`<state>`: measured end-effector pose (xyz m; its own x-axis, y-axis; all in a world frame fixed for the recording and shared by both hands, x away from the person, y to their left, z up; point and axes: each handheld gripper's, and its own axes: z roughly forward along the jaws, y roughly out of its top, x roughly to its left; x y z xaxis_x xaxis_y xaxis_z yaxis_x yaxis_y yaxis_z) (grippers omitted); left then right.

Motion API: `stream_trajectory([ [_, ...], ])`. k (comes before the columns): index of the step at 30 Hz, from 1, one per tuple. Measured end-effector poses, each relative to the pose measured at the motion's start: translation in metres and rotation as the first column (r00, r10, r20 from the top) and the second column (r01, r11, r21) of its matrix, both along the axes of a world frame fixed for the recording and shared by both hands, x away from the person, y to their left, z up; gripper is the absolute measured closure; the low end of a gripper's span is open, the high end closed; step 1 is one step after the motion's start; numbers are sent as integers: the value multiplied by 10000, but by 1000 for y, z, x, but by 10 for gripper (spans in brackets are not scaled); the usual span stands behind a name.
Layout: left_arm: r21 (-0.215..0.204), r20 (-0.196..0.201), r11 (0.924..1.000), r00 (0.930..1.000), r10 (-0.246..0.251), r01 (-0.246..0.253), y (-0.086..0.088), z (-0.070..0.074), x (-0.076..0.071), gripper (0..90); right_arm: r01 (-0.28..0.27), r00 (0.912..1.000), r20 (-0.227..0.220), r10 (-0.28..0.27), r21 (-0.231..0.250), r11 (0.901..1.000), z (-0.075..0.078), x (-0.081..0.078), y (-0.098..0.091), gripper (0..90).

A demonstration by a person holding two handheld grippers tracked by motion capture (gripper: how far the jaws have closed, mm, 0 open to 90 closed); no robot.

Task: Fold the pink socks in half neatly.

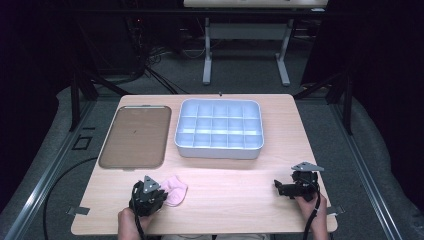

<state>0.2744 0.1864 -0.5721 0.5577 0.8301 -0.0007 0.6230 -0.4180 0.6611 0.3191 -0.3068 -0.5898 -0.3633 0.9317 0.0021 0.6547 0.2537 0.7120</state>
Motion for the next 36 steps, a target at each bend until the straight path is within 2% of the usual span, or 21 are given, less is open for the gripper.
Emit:
stream_trajectory([
  [8,-768,227,9969,9996,-148,165,5,12,-5,796,-14,10000,-11,14,-6,10000,0,0,0,3],
  [13,-1012,494,9940,9981,-362,411,1,25,-9,796,-22,10000,14,22,-1,10000,0,0,0,3],
  [18,-1138,858,9897,9933,-769,865,-10,38,-13,796,-11,10000,-13,11,8,10000,0,0,0,3],
  [23,-1313,1180,9812,9850,-1259,1412,-25,51,-14,795,-11,10000,0,11,7,10000,0,0,0,3],
  [27,-1269,1339,9738,9760,-1719,1890,-40,56,-11,794,-14,10000,-9,14,7,10000,0,0,0,3],
  [32,-1219,1444,9632,9644,-2217,2397,-62,59,-7,794,-22,10000,-5,22,-5,10000,0,0,0,3],
  [36,-1275,1360,9493,9531,-2704,2875,-82,55,-1,793,-20,10000,2,20,1,10000,0,0,0,4],
])
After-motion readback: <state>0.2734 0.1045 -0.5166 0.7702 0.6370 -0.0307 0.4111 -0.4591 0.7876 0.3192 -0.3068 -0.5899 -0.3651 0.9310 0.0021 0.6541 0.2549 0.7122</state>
